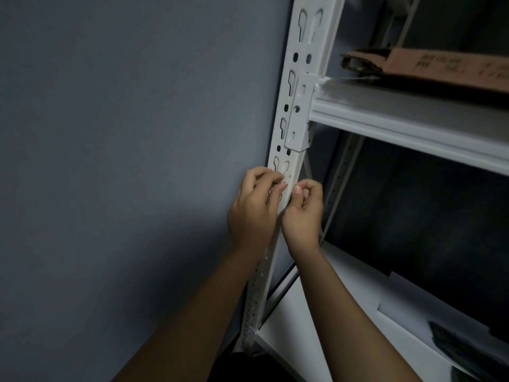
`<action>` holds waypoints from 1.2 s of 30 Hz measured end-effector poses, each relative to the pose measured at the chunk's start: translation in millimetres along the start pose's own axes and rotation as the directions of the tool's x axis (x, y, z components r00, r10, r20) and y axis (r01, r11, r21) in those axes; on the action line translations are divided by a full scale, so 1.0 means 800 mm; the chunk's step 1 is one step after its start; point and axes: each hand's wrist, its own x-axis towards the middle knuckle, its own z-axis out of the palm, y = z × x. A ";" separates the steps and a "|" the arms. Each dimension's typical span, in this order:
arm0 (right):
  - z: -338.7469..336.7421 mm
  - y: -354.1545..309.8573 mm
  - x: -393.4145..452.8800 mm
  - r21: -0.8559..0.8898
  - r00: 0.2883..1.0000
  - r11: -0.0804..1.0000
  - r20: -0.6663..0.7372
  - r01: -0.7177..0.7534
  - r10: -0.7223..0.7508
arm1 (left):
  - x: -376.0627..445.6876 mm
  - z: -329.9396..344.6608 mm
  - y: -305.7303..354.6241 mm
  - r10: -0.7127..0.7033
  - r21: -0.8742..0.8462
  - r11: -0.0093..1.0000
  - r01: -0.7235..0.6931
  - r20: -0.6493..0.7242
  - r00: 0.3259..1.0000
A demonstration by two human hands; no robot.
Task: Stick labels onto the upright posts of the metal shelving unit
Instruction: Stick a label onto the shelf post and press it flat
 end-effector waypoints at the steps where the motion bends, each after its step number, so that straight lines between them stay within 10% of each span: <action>1: 0.000 0.000 0.000 -0.002 1.000 1.000 -0.001 0.001 -0.001 | -0.001 0.001 -0.001 0.003 -0.010 1.000 -0.003 -0.009 1.000; 22: 0.002 -0.001 -0.004 -0.029 0.999 0.999 -0.027 -0.041 0.040 | -0.017 -0.006 -0.011 0.006 -0.008 1.000 -0.004 0.190 0.982; 36: -0.003 0.006 -0.001 -0.090 0.999 0.995 0.013 -0.031 0.033 | 0.001 -0.005 -0.002 0.166 0.137 0.977 -0.161 -0.026 0.986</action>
